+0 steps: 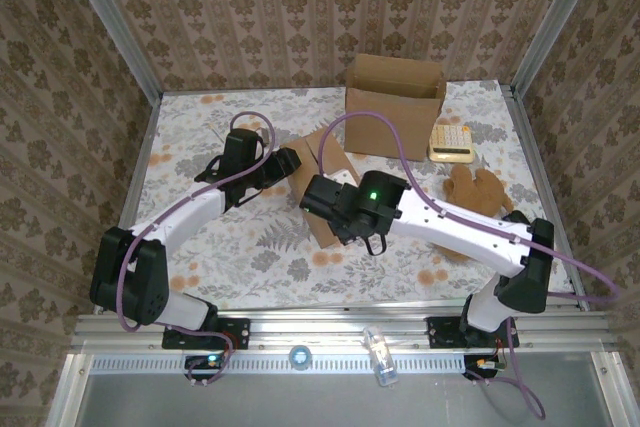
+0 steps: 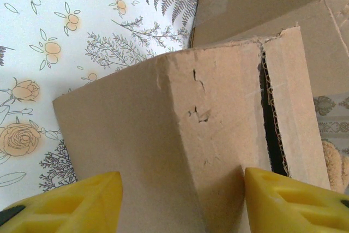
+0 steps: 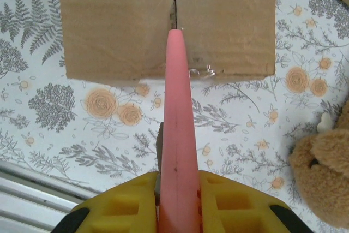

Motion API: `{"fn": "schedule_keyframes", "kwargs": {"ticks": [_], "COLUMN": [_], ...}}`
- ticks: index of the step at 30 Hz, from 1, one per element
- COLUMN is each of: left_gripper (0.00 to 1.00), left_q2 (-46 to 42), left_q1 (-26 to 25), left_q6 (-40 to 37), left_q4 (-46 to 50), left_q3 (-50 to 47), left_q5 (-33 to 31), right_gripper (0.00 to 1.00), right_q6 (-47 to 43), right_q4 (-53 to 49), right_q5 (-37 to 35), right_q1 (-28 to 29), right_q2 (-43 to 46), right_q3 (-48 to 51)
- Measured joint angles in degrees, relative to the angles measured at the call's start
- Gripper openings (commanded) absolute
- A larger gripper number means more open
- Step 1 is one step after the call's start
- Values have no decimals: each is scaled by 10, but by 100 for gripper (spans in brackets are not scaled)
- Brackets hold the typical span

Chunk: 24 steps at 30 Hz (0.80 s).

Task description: Unpack the express box

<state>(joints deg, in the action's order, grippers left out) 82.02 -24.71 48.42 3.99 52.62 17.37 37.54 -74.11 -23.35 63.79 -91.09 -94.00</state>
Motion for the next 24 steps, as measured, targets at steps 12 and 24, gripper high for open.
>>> {"fn": "schedule_keyframes", "kwargs": {"ticks": [12,24], "left_gripper": [58,60], "left_q2": [0,0], "left_q1": [0,0], "left_q6": [0,0], "left_q4": [0,-2], "left_q3": [0,0], "left_q5": [-2,-2], "right_gripper": [0,0], "right_q6": [78,142], "right_q4": [-22,-39], "right_q5": [-16,-34], "right_q1": [51,99], "right_q2": [46,81], "right_q3": [34,58]}}
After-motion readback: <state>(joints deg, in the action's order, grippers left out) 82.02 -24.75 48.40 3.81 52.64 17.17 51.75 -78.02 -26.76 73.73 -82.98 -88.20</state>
